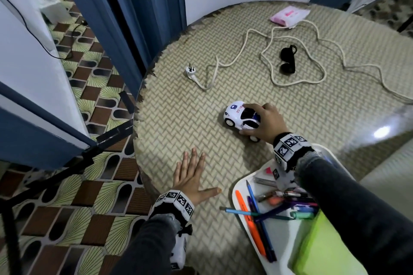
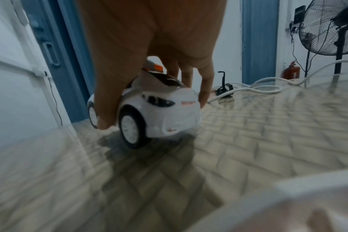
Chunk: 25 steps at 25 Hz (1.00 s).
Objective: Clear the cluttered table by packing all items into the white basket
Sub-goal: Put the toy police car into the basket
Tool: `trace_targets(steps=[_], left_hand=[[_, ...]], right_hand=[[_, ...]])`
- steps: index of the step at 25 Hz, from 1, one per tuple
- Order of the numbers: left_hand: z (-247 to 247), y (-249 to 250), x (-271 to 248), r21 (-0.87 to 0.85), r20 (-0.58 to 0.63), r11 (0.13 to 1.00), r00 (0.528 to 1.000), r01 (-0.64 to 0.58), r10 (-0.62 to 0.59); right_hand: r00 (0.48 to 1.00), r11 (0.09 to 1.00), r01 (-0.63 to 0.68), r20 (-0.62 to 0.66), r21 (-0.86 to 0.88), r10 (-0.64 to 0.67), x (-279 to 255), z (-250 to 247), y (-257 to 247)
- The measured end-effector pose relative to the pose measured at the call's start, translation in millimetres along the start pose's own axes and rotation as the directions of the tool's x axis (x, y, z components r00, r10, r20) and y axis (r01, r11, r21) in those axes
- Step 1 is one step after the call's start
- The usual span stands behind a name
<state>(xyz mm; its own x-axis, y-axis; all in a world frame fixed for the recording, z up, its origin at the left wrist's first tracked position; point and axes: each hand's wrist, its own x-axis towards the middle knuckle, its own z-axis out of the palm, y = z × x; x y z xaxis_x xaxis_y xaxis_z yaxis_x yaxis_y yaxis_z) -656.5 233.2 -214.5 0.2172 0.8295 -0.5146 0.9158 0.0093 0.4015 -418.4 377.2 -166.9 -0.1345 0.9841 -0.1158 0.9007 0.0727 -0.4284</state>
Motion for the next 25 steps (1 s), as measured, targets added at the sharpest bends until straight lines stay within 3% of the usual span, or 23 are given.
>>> trace_targets(steps=[5, 11, 13, 15, 18, 21, 25], left_hand=[[3, 0, 5, 0.003, -0.003, 1.000, 1.000, -0.018, 0.018], [2, 4, 6, 0.071, -0.037, 0.994, 0.996, 0.078, -0.076], [-3, 9, 3, 0.000, -0.087, 0.995, 0.991, 0.098, -0.098], [-11, 21, -1, -0.158, -0.226, 0.983, 0.966, 0.089, -0.124], [-15, 64, -18, -0.312, -0.414, 0.949, 0.904, -0.032, -0.106], [-13, 123, -43, -0.289, -0.476, 0.936, 0.879, -0.202, 0.042], [-1, 186, -77, -0.239, -0.546, 0.880, 0.806, -0.410, 0.228]], right_hand=[[0.965, 0.962, 0.099, -0.259, 0.255, -0.031, -43, -20, -12], [0.922, 0.908, 0.217, -0.381, 0.358, -0.071, -105, -46, -3], [0.907, 0.906, 0.238, -0.414, 0.351, -0.077, -127, -55, 5], [0.896, 0.903, 0.247, -0.439, 0.351, -0.075, -147, -62, 13], [0.885, 0.898, 0.226, -0.465, 0.377, -0.028, -185, -74, 28], [0.852, 0.898, 0.180, -0.519, 0.402, 0.062, -225, -84, 42], [0.793, 0.884, 0.127, -0.582, 0.450, 0.182, -276, -91, 58]])
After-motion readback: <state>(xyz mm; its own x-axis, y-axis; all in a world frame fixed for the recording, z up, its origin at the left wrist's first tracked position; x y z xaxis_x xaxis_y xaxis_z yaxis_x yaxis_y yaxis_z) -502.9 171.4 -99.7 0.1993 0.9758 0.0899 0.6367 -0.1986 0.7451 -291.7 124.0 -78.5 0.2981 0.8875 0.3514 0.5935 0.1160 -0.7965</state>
